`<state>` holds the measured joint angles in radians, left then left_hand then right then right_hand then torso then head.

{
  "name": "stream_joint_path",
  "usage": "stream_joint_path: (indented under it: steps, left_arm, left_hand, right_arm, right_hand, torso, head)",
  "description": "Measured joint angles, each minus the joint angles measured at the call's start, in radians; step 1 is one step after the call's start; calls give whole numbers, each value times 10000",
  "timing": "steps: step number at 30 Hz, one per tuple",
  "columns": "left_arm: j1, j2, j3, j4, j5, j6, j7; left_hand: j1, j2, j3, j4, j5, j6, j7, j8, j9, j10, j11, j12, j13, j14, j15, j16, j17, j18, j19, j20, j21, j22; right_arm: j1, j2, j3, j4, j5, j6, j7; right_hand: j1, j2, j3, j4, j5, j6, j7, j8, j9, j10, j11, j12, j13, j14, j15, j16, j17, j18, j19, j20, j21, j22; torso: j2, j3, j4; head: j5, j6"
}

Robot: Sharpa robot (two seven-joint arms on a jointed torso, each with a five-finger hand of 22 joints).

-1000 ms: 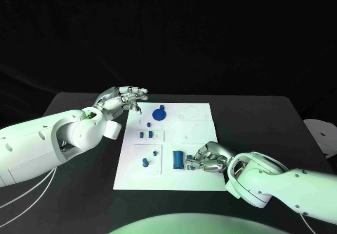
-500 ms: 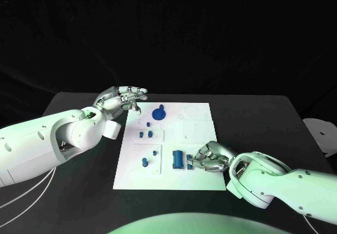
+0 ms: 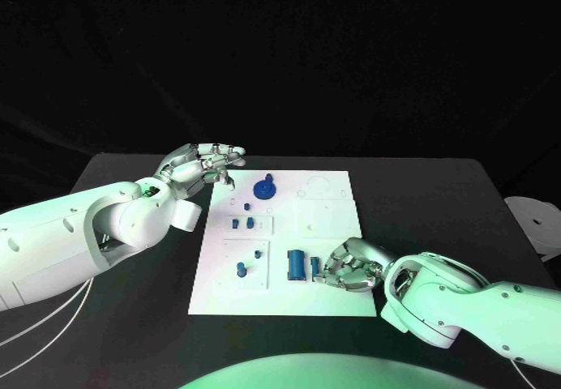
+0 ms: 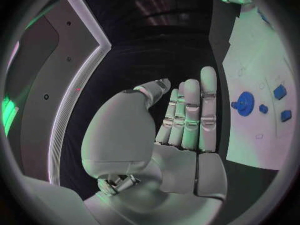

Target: Assemble the parts on the task board

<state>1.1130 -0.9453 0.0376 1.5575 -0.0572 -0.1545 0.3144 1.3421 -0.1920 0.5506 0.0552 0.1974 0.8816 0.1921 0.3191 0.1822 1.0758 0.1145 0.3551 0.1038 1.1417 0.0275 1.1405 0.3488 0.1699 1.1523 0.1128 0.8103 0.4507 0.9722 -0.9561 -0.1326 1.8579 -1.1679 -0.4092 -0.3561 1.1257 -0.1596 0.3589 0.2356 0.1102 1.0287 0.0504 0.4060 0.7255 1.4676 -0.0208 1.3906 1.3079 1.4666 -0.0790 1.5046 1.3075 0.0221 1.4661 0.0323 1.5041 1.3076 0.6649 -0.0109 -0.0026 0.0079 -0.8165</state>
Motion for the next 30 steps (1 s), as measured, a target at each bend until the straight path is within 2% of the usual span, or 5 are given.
stream_joint_path:
  steps: [12,25,30]
  left_arm:
    - [0,0,-3,-1,0,1,-7]
    - [0,3,-5,-4,0,2,-15]
    - [0,2,-6,-6,0,4,-20]
  left_hand:
    - [0,0,0,0,0,0,0,0,0,0,0,0,0,0,0,0,1,0,0,0,0,1]
    - [0,0,0,0,0,0,0,0,1,0,0,0,0,0,0,0,2,0,0,0,0,2]
    - [0,0,0,0,0,0,0,0,1,0,0,0,0,0,0,0,2,0,0,0,0,2]
  right_arm:
    - [0,43,-1,-150,-59,176,49]
    - [-2,258,-2,-418,-91,299,57]
    - [5,270,9,-456,-133,371,56]
  right_hand:
    - [2,3,0,0,0,0,0,0,-18,0,1,0,0,0,1,0,-1,0,0,1,0,-1]
    - [103,166,30,31,59,32,-32,1,-30,0,1,40,0,0,1,0,-1,0,0,1,0,-2]
    - [567,37,160,-267,46,48,-48,3,-56,0,1,40,0,0,1,0,-1,0,0,1,0,-2]
  torso:
    - [1,-7,7]
    - [3,-3,10]
    - [2,-5,9]
  head:
    - [-12,-5]
    - [-1,-5]
    - [1,-16]
